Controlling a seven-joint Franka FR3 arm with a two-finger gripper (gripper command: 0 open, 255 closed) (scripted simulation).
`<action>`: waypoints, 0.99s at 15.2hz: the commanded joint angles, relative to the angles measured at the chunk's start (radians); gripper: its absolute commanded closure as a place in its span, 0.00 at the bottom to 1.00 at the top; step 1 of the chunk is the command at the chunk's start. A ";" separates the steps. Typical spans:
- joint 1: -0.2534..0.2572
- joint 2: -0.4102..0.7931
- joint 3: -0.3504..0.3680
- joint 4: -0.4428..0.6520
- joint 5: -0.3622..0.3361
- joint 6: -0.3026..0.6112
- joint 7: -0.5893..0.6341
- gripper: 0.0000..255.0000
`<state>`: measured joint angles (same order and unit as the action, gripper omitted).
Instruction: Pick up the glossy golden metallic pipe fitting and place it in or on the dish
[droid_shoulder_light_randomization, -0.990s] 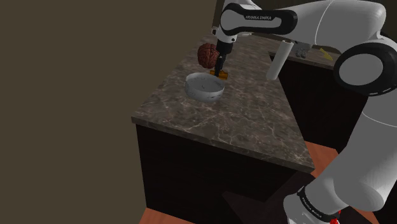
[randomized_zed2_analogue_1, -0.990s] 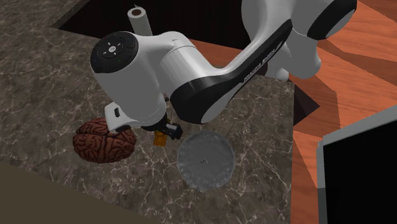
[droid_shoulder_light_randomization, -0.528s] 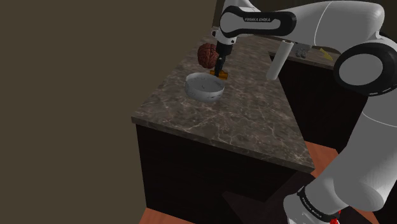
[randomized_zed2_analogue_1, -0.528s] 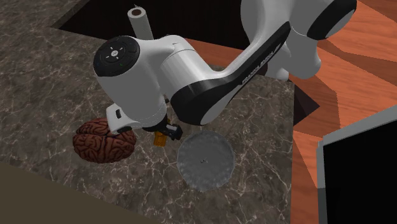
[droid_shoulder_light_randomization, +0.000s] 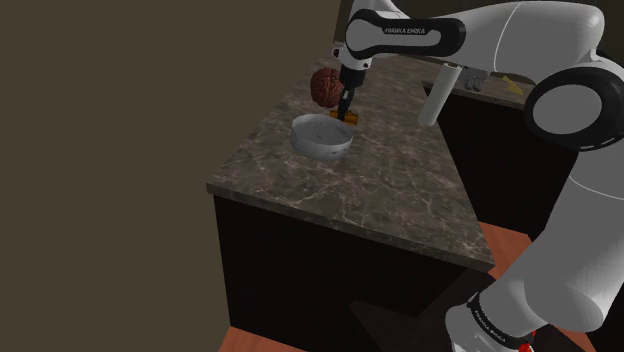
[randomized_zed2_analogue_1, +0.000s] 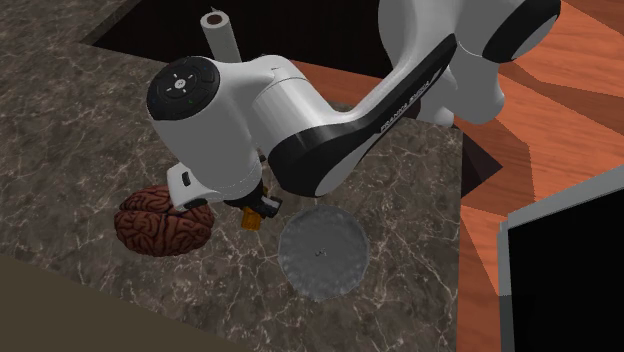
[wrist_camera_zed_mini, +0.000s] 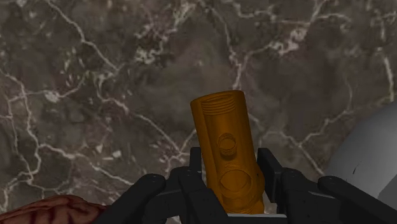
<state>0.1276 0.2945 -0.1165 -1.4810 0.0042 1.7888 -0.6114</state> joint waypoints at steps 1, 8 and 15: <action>0.000 0.000 0.000 0.000 0.000 0.000 0.000 1.00; -0.001 0.003 0.000 0.058 0.000 -0.055 -0.001 1.00; -0.004 0.019 -0.001 0.176 0.002 -0.157 -0.004 1.00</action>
<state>0.1237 0.3117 -0.1176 -1.3223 0.0065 1.6477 -0.6153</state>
